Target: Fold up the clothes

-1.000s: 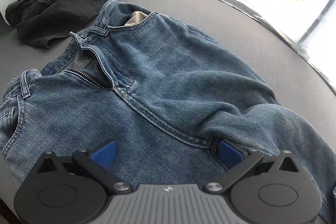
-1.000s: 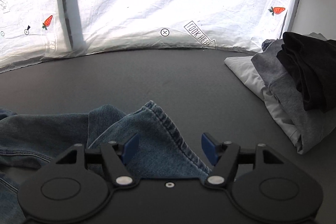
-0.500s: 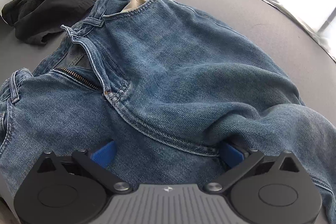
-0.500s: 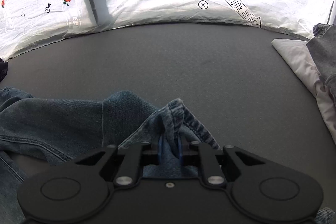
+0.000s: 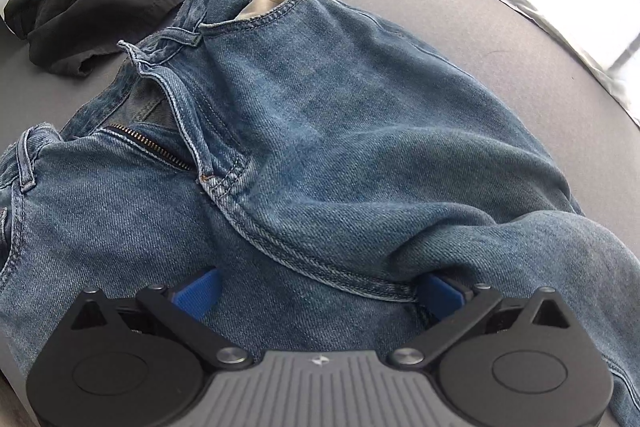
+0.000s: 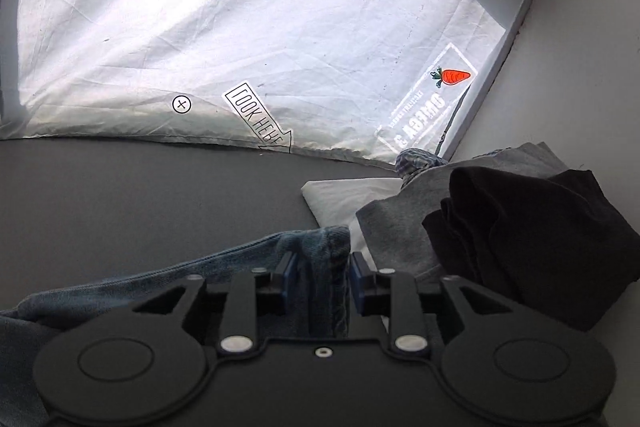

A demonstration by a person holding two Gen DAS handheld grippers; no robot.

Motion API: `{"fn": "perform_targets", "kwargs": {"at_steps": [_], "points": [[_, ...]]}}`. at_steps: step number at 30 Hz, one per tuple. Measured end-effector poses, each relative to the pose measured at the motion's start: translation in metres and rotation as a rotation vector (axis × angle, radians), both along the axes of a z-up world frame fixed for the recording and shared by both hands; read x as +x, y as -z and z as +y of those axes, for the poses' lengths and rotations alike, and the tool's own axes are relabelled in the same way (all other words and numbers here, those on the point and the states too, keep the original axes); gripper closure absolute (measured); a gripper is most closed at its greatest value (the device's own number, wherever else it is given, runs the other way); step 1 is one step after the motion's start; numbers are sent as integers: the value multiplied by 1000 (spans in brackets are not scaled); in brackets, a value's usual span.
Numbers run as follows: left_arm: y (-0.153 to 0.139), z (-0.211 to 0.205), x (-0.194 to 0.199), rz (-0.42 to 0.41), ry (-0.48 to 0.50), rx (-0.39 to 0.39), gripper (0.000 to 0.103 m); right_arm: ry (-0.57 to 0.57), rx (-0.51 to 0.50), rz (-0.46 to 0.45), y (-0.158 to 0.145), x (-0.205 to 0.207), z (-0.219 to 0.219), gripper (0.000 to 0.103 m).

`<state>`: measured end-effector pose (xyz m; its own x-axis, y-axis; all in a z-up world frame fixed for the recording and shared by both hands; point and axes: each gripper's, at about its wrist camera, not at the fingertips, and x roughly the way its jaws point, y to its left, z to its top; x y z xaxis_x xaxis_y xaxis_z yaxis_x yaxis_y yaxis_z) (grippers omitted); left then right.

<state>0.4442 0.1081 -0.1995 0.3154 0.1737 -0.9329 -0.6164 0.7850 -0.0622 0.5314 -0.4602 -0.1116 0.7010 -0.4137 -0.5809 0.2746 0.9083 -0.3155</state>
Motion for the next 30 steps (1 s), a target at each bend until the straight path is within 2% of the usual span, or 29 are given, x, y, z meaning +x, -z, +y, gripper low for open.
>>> {"fn": "perform_targets", "kwargs": {"at_steps": [1, 8, 10, 13, 15, 17, 20, 23, 24, 26, 27, 28, 30], "points": [[-3, 2, 0, -11, -3, -6, 1, -11, 21, -2, 2, 0, 2, 59], [-28, 25, 20, -108, -41, -57, 1, -80, 213, 21, 17, 12, 16, 54], [-38, 32, 30, -158, -57, -78, 1, -78, 284, 27, 23, 19, 18, 49], [-48, 39, 54, -199, -59, -80, 1, -43, 455, 45, 35, 31, 19, 48], [-46, 42, 76, -177, -56, -66, 0, -3, 535, 33, 41, 37, 21, 48], [-39, 42, 101, -112, -103, -4, 0, 49, 631, 15, 49, 44, 26, 48], [-22, 36, 135, -73, -160, 39, 0, 92, 692, 50, 62, 60, 42, 48], [0, 23, 166, 41, -134, 108, 0, 100, 642, 103, 68, 75, 62, 48], [5, 20, 170, 52, -137, 122, 0, 99, 606, 127, 70, 78, 69, 49], [9, 17, 171, 42, -156, 140, 1, 82, 551, 148, 72, 82, 78, 59], [12, 15, 171, 38, -165, 149, 2, 65, 535, 142, 73, 82, 80, 82], [11, 15, 168, 13, -182, 133, 11, 50, 531, 137, 73, 80, 80, 101], [5, 11, 164, -23, -173, 163, 35, 46, 528, 121, 73, 75, 77, 103]]}}
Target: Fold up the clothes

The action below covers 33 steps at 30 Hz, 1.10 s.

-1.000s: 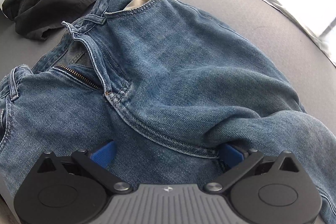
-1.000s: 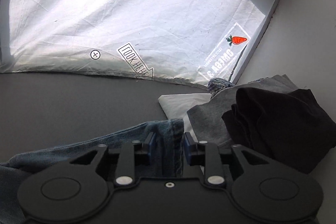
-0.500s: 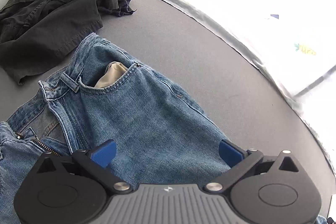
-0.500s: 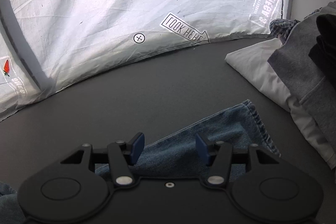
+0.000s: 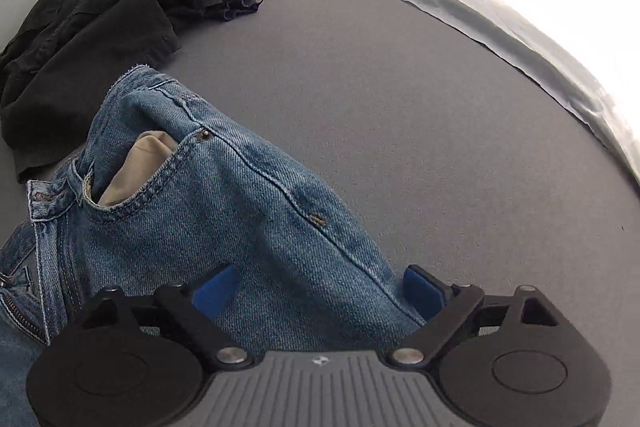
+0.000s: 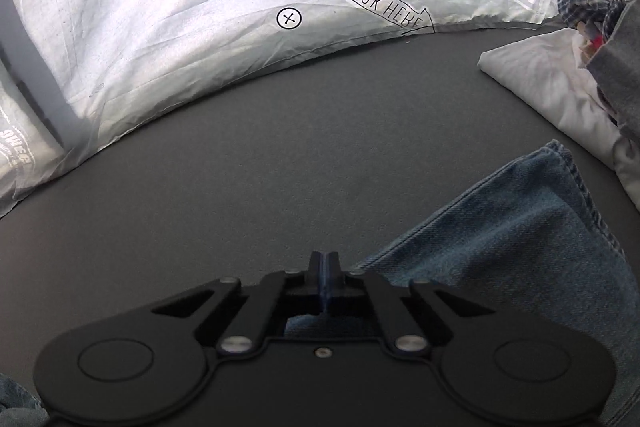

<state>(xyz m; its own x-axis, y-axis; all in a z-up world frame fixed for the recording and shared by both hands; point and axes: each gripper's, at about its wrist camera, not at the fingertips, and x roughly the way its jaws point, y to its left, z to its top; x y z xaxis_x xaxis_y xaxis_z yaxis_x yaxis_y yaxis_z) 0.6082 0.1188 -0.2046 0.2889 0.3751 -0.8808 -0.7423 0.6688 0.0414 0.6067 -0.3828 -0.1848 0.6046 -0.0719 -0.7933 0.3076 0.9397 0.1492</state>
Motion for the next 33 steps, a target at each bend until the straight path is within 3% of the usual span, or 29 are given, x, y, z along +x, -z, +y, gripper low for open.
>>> {"fn": "perform_targets", "kwargs": {"at_steps": [1, 2, 7, 11, 12, 13, 14, 15, 16, 17, 20, 23, 25, 26, 27, 28, 29, 31, 33], "points": [[-3, -1, -1, -11, 8, 10, 63, 8, -1, -10, 0, -2, -3, 103], [-5, -2, -3, -23, 14, 13, 82, 16, -1, -19, -1, -4, -6, 103], [-10, 12, -9, -80, -19, -58, 94, 56, -7, -70, -13, -7, -27, 103], [-13, 17, -15, -119, -17, -87, 96, 108, -5, -65, -16, -5, -48, 100], [-14, 18, -16, -128, -15, -92, 97, 126, -29, -62, -14, -6, -54, 89], [-15, 19, -18, -138, -14, -97, 97, 143, -54, -59, -13, -6, -60, 68], [-16, 19, -19, -144, -11, -100, 97, 156, -84, -64, -12, -7, -65, 56], [-16, 19, -20, -147, -6, -101, 97, 155, -112, -79, -12, -9, -71, 36], [-16, 19, -21, -149, -4, -101, 97, 153, -139, -95, -11, -10, -77, 28], [-16, 19, -20, -148, -1, -98, 97, 149, -162, -117, -11, -12, -85, 27], [-13, 19, -19, -140, 10, -88, 97, 191, -212, -58, -2, -6, -113, 21], [-10, 16, -16, -125, 62, -60, 95, 223, -122, -10, 12, -2, -140, 21], [-10, 11, -16, -115, 114, -24, 94, 231, 2, -52, 18, -8, -154, 26], [-10, 10, -17, -117, 131, -12, 95, 243, 23, -72, 20, -11, -157, 33], [-11, 10, -19, -124, 136, -8, 95, 242, 40, -91, 20, -15, -159, 67], [-11, 10, -20, -133, 137, -5, 96, 241, 56, -109, 19, -18, -162, 89], [-12, 10, -22, -141, 139, -2, 97, 239, 73, -128, 19, -22, -164, 96], [-20, 6, -23, -157, 157, 30, 98, 247, 111, -183, 11, -27, -168, 96], [-31, 4, -23, -181, 167, 62, 98, 202, 59, -229, -5, -26, -166, 96]]}}
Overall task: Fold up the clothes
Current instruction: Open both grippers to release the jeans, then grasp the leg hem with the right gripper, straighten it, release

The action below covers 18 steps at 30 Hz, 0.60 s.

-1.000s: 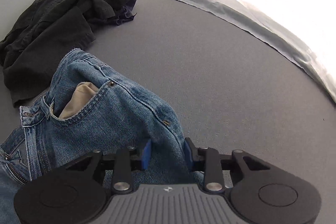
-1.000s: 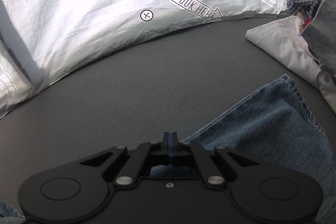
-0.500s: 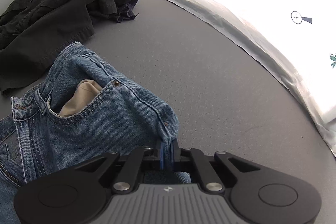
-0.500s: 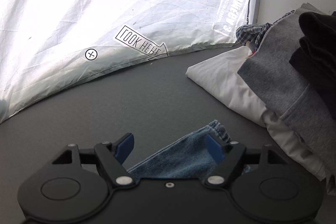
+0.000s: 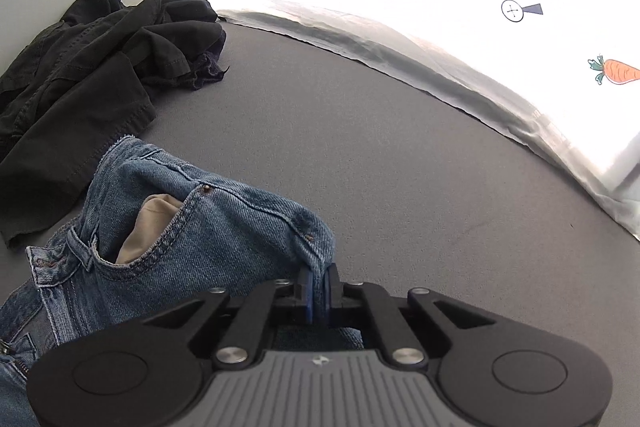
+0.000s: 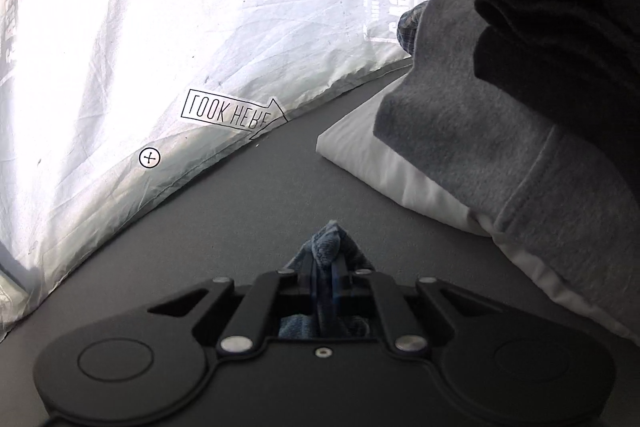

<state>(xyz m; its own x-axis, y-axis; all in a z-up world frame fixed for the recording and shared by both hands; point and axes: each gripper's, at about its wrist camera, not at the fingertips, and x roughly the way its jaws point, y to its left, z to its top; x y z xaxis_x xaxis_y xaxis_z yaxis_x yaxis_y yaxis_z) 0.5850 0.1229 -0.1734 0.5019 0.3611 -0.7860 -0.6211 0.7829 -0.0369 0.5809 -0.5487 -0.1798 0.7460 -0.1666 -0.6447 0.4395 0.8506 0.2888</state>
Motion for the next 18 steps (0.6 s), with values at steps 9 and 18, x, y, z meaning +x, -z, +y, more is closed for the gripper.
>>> {"fn": "perform_targets", "kwargs": {"at_steps": [9, 18], "points": [[-17, 20, 8, -60, -9, -28, 86, -34, -219, 15, -33, 40, 18, 72], [-30, 9, -33, -109, 87, 96, 42, 36, -294, 89, -18, -8, 55, 23]]}}
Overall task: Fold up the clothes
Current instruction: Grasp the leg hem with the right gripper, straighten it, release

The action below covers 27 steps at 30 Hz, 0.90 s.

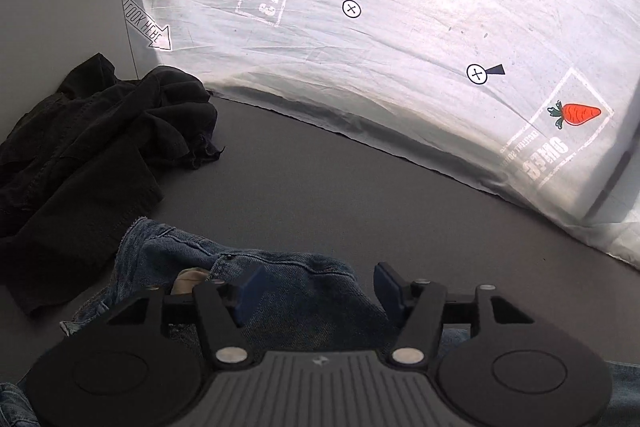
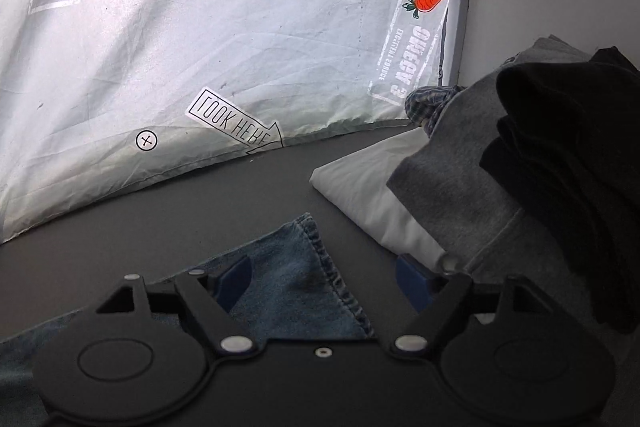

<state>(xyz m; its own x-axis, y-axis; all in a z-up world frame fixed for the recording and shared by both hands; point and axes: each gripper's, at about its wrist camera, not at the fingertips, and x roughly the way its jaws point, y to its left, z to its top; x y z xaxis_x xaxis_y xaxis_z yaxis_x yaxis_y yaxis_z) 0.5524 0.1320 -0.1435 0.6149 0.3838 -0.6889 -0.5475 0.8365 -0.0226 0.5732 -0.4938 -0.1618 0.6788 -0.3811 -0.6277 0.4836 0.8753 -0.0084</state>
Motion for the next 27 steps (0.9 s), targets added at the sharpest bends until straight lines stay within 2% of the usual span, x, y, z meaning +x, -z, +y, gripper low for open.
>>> {"fn": "perform_targets", "kwargs": {"at_steps": [3, 5, 11, 12, 14, 15, 16, 17, 19, 21, 23, 24, 25, 27], "points": [[7, 1, -18, 43, 1, -15, 40, 120, 22, 30, 10, -37, 0, 23], [15, -4, -30, 73, 2, -36, 39, 204, 77, 22, 14, -62, -3, 22], [38, -23, -57, 134, -2, -132, 39, 309, 429, -42, 38, -103, -27, 24], [40, -27, -61, 139, 0, -143, 38, 331, 508, -76, 42, -107, -32, 25], [44, -34, -67, 145, 8, -164, 33, 383, 589, -129, 45, -110, -39, 26], [46, -36, -70, 151, 10, -166, 32, 380, 659, -154, 47, -108, -45, 32], [48, -38, -72, 158, 12, -164, 31, 375, 730, -179, 50, -106, -51, 45], [49, -40, -73, 165, 16, -158, 31, 382, 803, -205, 53, -105, -56, 52], [51, -42, -74, 181, 23, -148, 30, 394, 933, -248, 59, -98, -64, 54], [52, -42, -73, 193, 27, -147, 29, 411, 990, -274, 64, -92, -70, 54], [50, -41, -73, 197, 23, -156, 29, 409, 970, -280, 64, -84, -78, 59], [48, -40, -73, 197, 24, -160, 29, 415, 946, -285, 64, -81, -82, 74], [45, -39, -74, 197, 24, -165, 29, 419, 912, -305, 60, -82, -85, 98], [40, -37, -79, 188, 15, -168, 29, 424, 836, -334, 50, -85, -92, 97]]}}
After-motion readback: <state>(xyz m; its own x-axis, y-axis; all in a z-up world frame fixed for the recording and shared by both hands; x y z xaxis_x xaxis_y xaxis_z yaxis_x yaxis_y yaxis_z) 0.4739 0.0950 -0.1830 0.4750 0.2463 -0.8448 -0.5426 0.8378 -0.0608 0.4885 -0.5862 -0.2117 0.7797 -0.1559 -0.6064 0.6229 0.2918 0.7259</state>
